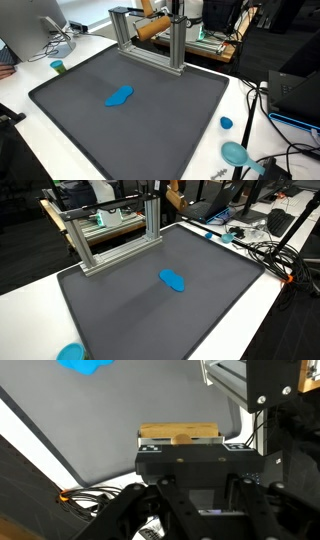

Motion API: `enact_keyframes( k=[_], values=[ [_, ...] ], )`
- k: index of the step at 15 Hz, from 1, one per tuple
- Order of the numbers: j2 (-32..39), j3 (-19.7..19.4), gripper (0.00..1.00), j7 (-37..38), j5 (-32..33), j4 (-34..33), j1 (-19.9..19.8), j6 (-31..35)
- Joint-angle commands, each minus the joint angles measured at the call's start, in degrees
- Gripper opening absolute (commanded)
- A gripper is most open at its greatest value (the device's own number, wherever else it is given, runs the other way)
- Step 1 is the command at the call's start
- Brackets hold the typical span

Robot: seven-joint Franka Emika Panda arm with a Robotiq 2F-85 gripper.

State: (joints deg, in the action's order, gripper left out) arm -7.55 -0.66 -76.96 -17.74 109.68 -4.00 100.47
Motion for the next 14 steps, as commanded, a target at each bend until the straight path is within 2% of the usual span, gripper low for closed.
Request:
enact_keyframes(
  k=[1, 2, 8, 14],
  values=[
    [0.4, -1.3, 0.22, 0.2, 0.2, -0.2, 1.3, -0.1],
    [1.4, -1.1, 0.22, 8.4, -0.4, -1.2, 0.9, 0.7],
    [-0.4, 0.9, 0.22, 29.9, 5.8, 1.2, 2.6, 7.8],
    [-1.2, 1.1, 0.22, 50.4, 15.6, 3.9, 3.2, 8.1]
  ],
)
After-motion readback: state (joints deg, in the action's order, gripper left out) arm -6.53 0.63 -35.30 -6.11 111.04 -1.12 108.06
